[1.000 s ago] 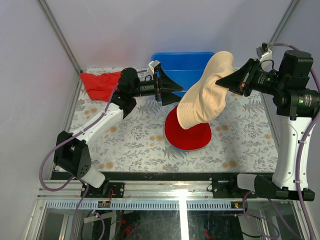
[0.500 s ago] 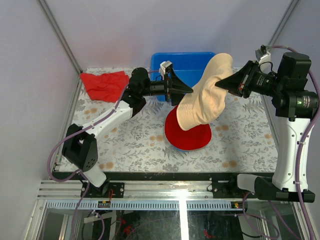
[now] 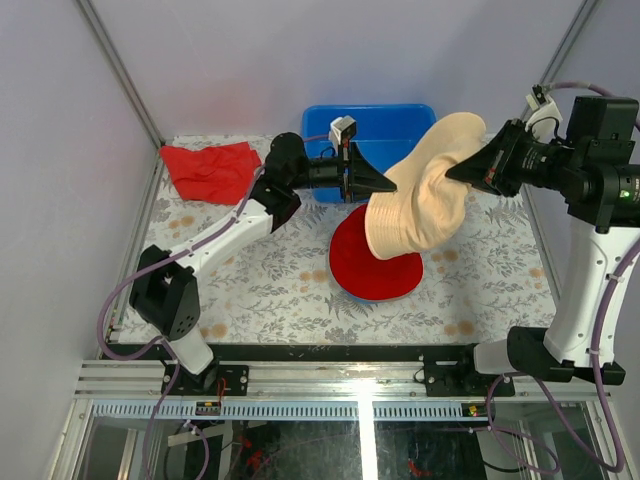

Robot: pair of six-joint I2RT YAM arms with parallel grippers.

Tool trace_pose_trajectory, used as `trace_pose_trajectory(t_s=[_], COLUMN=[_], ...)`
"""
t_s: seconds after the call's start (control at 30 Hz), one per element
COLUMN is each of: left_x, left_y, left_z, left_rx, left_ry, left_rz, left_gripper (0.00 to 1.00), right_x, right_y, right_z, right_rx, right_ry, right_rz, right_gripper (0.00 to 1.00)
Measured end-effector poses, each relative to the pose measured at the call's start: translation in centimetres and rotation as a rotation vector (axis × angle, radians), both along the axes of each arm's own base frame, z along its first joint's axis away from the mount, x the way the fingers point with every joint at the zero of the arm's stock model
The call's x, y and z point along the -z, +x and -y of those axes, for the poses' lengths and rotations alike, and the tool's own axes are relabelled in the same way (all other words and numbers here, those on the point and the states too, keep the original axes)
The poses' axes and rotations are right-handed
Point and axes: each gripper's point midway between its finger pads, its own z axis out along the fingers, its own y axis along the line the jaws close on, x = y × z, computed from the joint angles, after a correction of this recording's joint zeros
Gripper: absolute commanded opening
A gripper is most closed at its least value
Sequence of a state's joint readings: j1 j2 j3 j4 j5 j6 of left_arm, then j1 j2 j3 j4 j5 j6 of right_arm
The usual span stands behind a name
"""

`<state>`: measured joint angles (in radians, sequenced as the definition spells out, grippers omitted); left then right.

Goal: Stack the hats

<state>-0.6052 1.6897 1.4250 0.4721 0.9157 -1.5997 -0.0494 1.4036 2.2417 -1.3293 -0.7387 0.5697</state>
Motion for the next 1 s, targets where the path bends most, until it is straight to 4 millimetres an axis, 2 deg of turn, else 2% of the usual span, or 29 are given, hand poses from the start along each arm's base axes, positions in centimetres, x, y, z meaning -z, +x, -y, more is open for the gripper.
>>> trace_pose_trajectory(t_s=[0.2,0.3,0.47,0.67,0.77,0.83,1.0], left_x=[-0.1,0.8,3.3,3.6,3.4,3.6,5.9], left_y=[-1.6,-2.3,-2.5,-1.5,-0.7,-0.3,0.8], left_z=[1.6,1.9,1.4,-0.1,-1.8,-2.8,-4.4], left_rx=[0.019,0.017,-0.012,-0.077,-0.134,-0.162,-0.214], left_ry=[-0.009,-0.003,0.033,0.044,0.046,0.049,0.088], left_rz=[-0.002,-0.015,-0.056,-0.014,0.029,0.041,0.031], left_gripper=[0.00,0.00,0.00,0.00,0.00,0.00,0.00], right_x=[2.4,4.3,7.7,10.6,11.3,11.7,12.7], right_y=[-1.0,-1.4,-1.6,-0.7,-0.1,0.1,0.7], right_z=[1.0,1.5,1.7,1.5,0.6,-0.6,-3.8], right_rx=[0.043,0.061,0.064,0.060,0.036,0.004,-0.070], right_ry=[-0.068,-0.095,-0.109,-0.093,-0.092,-0.094,-0.104], right_rz=[-0.080,-0.140,-0.238,-0.302,-0.301,-0.294,-0.295], right_gripper=[0.00,0.00,0.00,0.00,0.00,0.01,0.08])
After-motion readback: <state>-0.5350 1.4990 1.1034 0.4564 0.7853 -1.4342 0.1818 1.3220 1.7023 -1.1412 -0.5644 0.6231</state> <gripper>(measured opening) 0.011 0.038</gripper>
